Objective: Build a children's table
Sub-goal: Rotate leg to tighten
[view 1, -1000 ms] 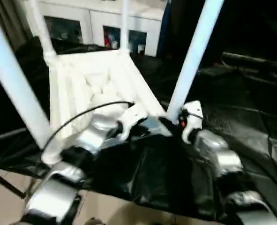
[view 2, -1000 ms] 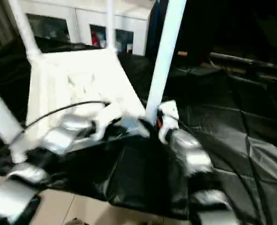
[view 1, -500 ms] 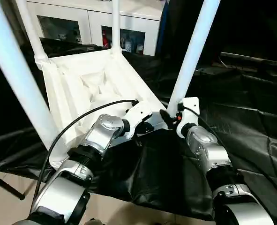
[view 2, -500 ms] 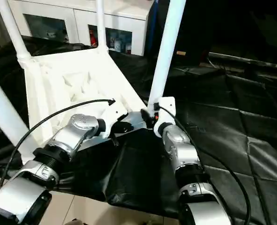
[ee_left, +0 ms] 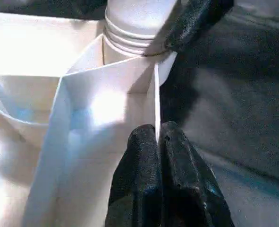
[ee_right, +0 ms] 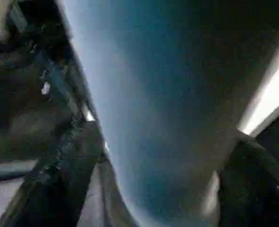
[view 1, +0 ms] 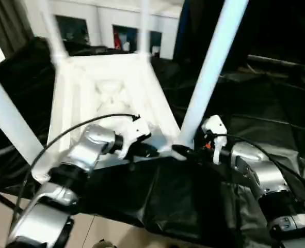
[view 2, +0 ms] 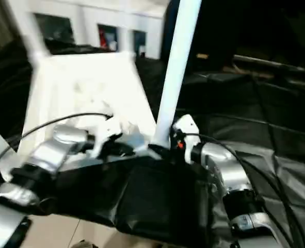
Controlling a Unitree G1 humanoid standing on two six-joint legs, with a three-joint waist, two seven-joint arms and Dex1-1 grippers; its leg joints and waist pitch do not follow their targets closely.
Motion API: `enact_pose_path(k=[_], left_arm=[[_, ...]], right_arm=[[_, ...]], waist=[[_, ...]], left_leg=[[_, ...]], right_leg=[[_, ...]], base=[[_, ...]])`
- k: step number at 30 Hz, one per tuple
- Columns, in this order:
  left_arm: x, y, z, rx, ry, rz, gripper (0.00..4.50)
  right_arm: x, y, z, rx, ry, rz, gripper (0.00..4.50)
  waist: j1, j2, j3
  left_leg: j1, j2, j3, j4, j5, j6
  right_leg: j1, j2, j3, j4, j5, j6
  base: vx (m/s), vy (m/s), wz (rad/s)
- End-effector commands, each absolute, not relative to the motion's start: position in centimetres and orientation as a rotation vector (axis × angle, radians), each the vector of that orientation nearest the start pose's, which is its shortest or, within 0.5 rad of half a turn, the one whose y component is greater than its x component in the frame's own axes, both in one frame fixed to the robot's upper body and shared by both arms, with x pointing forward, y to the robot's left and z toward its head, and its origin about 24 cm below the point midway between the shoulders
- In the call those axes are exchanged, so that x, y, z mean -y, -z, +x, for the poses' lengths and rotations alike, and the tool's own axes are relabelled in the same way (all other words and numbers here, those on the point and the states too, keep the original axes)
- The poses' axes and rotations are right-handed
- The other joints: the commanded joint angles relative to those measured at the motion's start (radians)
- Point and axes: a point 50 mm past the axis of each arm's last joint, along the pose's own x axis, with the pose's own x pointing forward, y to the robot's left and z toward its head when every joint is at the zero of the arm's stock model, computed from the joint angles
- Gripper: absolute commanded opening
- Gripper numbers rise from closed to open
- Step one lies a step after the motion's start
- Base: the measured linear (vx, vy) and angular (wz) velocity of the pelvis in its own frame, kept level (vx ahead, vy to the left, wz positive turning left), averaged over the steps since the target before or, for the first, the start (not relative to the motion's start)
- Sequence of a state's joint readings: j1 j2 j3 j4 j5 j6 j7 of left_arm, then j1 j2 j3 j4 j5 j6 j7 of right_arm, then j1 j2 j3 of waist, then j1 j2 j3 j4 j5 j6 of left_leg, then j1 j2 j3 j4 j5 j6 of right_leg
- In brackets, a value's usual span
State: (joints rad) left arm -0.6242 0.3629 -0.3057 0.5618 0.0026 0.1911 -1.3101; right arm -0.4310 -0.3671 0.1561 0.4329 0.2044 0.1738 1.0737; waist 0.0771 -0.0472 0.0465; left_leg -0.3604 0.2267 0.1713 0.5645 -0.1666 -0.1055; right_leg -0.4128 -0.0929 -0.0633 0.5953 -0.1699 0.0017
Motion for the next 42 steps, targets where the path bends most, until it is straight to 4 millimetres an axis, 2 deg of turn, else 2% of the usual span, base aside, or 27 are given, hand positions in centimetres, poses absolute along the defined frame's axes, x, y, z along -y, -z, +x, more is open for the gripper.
enact_pose_path(k=[1,4,10,11,13,15,20,23,25,28,29,31,32,33,34,36,37,39,40,42], left_arm=[[-11.6,-6.0,30.8,-0.489,1.528,0.313,0.00],[-11.9,-6.1,30.6,-0.491,1.539,0.311,0.00],[-12.2,-6.3,30.6,-0.484,1.529,0.314,0.00],[-12.2,-6.4,30.6,-0.483,1.528,0.312,0.00],[-12.2,-6.4,30.7,-0.479,1.523,0.313,0.00],[-12.1,-6.4,30.8,-0.475,1.517,0.313,0.00],[-12.1,-6.4,30.9,-0.466,1.505,0.317,0.00],[-11.9,-6.4,31.4,-0.451,1.448,0.328,0.00],[-11.8,-6.2,31.7,-0.450,1.404,0.329,0.00],[-11.5,-6.0,32.2,-0.440,1.340,0.339,0.00],[-10.9,-5.7,32.7,-0.438,1.264,0.343,0.00],[-9.7,-5.2,33.5,-0.436,1.142,0.343,0.00],[-9.1,-5.1,33.8,-0.435,1.105,0.333,0.00],[-8.5,-4.9,34.0,-0.434,1.068,0.328,0.00],[-7.9,-4.9,34.1,-0.433,1.046,0.323,0.00],[-6.3,-4.7,34.2,-0.428,1.012,0.315,0.00],[-5.4,-4.6,34.1,-0.423,1.013,0.319,0.00],[-4.3,-4.6,33.8,-0.412,1.034,0.339,0.00],[-4.0,-4.6,33.7,-0.410,1.047,0.349,0.00],[-3.7,-4.5,33.6,-0.408,1.054,0.356,0.00]], right_arm=[[15.1,-5.2,29.9,-0.315,-1.171,-0.105,3.76],[15.2,-5.1,29.7,-0.329,-1.196,-0.115,3.76],[14.9,-5.0,29.2,-0.349,-1.241,-0.133,3.76],[14.9,-5.0,29.1,-0.350,-1.245,-0.132,3.60],[14.9,-4.9,29.1,-0.353,-1.246,-0.127,3.60],[14.8,-4.9,29.1,-0.353,-1.244,-0.121,3.26],[14.7,-4.7,28.9,-0.360,-1.246,-0.097,2.85],[14.5,-4.3,28.8,-0.365,-1.209,-0.076,2.78],[14.4,-3.9,29.0,-0.367,-1.162,-0.073,2.72],[14.2,-3.3,29.5,-0.371,-1.066,-0.068,2.72],[14.0,-2.5,30.1,-0.387,-0.939,-0.055,2.72],[13.6,-1.4,31.0,-0.411,-0.736,-0.009,2.72],[13.3,-1.0,31.3,-0.420,-0.656,0.019,2.72],[13.0,-0.6,31.6,-0.433,-0.575,0.038,2.72],[12.6,-0.4,31.8,-0.445,-0.516,0.056,2.72],[11.2,0.0,32.2,-0.459,-0.428,0.068,2.72],[10.1,-0.1,32.2,-0.450,-0.430,0.059,2.72],[8.4,-0.6,32.2,-0.412,-0.485,0.032,2.72],[7.9,-0.8,32.2,-0.391,-0.505,0.016,2.72],[7.6,-1.0,32.3,-0.375,-0.514,0.002,2.72]], waist=[[0.000,0.000,-0.069],[0.007,-0.001,-0.066],[0.009,-0.004,-0.063],[0.009,-0.005,-0.064],[0.009,-0.005,-0.064],[0.010,-0.006,-0.066],[0.010,-0.006,-0.067],[0.011,-0.006,-0.066],[0.011,-0.005,-0.065],[0.008,-0.008,-0.059],[0.008,-0.008,-0.060],[0.003,-0.008,-0.053],[-0.002,-0.010,-0.051],[-0.002,-0.011,-0.052],[-0.002,-0.010,-0.053],[-0.009,-0.003,-0.052],[-0.011,-0.003,-0.052],[-0.016,-0.005,-0.053],[-0.017,-0.002,-0.053],[-0.018,-0.001,-0.056]], left_leg=[[0.004,0.001,0.016,-0.051,-0.132,0.094],[0.006,0.002,0.019,-0.052,-0.164,0.082],[0.004,0.000,0.017,-0.055,-0.201,0.052],[0.004,0.001,0.017,-0.054,-0.200,0.049],[0.004,0.000,0.016,-0.054,-0.195,0.048],[0.003,0.000,0.016,-0.052,-0.175,0.052],[0.003,-0.002,0.017,-0.049,-0.159,0.063],[0.004,-0.001,0.017,-0.049,-0.163,0.061],[0.003,-0.002,0.016,-0.051,-0.174,0.053],[0.004,-0.004,0.016,-0.054,-0.228,0.028],[0.004,-0.005,0.015,-0.054,-0.241,0.016],[0.006,-0.008,0.013,-0.058,-0.279,-0.003],[0.011,-0.011,0.011,-0.057,-0.311,-0.017],[0.018,-0.013,0.011,-0.055,-0.322,-0.018],[0.021,-0.012,0.010,-0.054,-0.330,-0.017],[0.017,-0.013,0.006,-0.059,-0.345,-0.019],[0.018,-0.015,0.006,-0.058,-0.356,-0.019],[0.017,-0.015,0.003,-0.059,-0.375,-0.014],[0.018,-0.014,0.003,-0.060,-0.381,-0.006],[0.010,-0.012,0.001,-0.066,-0.367,0.005]], right_leg=[[0.059,-0.029,0.031,-0.039,-0.026,-0.270],[0.058,-0.031,0.032,-0.043,-0.063,-0.268],[0.058,-0.034,0.034,-0.051,-0.159,-0.228],[0.057,-0.034,0.034,-0.051,-0.160,-0.225],[0.057,-0.033,0.033,-0.050,-0.153,-0.224],[0.058,-0.032,0.034,-0.046,-0.120,-0.231],[0.059,-0.031,0.033,-0.043,-0.096,-0.239],[0.059,-0.032,0.034,-0.044,-0.103,-0.237],[0.059,-0.032,0.033,-0.046,-0.126,-0.230],[0.053,-0.033,0.033,-0.060,-0.245,-0.197],[0.052,-0.037,0.035,-0.063,-0.289,-0.180],[0.046,-0.034,0.032,-0.073,-0.382,-0.147],[0.044,-0.035,0.029,-0.082,-0.467,-0.121],[0.037,-0.038,0.030,-0.090,-0.516,-0.101],[0.034,-0.039,0.030,-0.093,-0.529,-0.097],[0.033,-0.034,0.026,-0.098,-0.547,-0.079],[0.031,-0.032,0.024,-0.100,-0.552,-0.075],[0.034,-0.031,0.019,-0.104,-0.555,-0.065],[0.033,-0.033,0.020,-0.105,-0.540,-0.069],[0.041,-0.032,0.020,-0.100,-0.494,-0.080]], base=[[0.000,0.000,0.00],[0.000,0.000,0.00],[0.000,0.000,0.00],[0.000,0.000,0.00],[0.000,0.000,0.00],[0.000,0.000,0.00],[0.000,0.000,0.00],[0.000,0.000,0.00],[0.000,0.000,0.00],[0.000,0.000,0.00],[0.000,0.000,0.00],[0.000,0.000,0.00],[0.000,0.000,0.00],[0.000,0.000,0.00],[0.000,0.000,0.00],[0.000,0.000,0.00],[0.000,0.000,0.00],[0.000,0.000,0.00],[0.000,0.000,0.00],[0.000,0.000,0.00]])
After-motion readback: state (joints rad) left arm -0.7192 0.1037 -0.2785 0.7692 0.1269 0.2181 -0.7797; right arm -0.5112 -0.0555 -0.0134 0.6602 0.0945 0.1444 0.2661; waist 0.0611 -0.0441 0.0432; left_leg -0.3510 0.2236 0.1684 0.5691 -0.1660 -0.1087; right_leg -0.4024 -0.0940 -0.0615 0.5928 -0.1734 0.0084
